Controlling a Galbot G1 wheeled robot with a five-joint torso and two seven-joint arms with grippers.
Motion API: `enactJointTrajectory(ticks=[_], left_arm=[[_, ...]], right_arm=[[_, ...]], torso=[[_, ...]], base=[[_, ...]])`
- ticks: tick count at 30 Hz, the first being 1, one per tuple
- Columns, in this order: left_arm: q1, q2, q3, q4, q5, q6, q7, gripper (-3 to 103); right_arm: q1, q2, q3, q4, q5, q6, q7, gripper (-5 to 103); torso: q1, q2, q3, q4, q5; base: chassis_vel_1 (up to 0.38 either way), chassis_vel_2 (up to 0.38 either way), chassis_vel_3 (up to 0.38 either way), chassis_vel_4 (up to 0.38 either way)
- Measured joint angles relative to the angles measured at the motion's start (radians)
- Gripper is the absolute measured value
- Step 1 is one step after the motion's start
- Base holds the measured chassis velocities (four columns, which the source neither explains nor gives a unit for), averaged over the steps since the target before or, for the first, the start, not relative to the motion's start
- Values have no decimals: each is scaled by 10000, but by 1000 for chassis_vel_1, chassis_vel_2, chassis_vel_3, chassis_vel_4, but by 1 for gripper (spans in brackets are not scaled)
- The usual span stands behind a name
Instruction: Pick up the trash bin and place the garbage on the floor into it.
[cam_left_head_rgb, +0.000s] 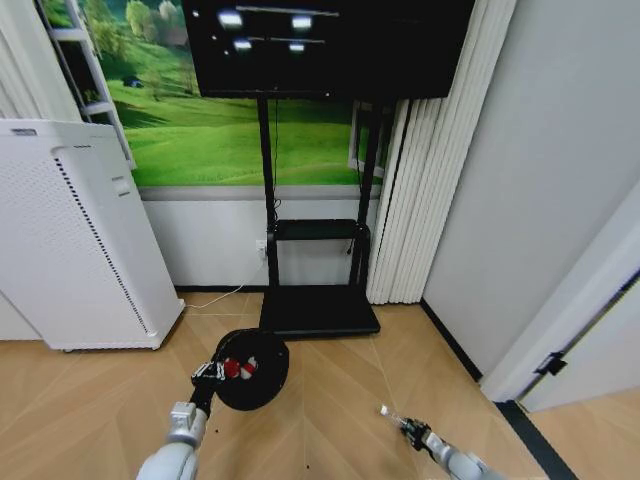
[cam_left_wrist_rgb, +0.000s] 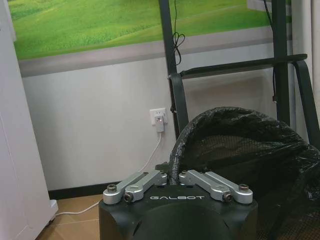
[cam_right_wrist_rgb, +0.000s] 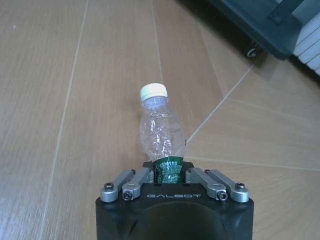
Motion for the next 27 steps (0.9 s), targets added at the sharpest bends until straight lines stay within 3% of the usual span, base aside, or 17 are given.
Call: enactJointTrajectory(ticks=[8,17,22,27], left_arm=[[-154,-18,321,115,95,-3,-5,5],[-365,-1,562,224,146,-11,-16,5],[-290,-193,372,98,226,-10,-37,5],[-323,-252,368,66,271,5,-44,5]], right_arm=[[-639,-542,952,1450,289,-138,151,21],[-1687,-2044,2435,4173,1383,-184,434,21],[-1948,-2864,3085,5221,2245,55,389,21],[-2822,-3370,4014,6162,2276,466,49,21]], torso=[[0,0,0,2,-5],[-1,0,-1,-5,-9],[0,0,-1,14,-5],[0,0,-1,-8,-6]], base=[[0,0,0,0],[0,0,0,0],[0,0,0,0],[0,0,0,0]])
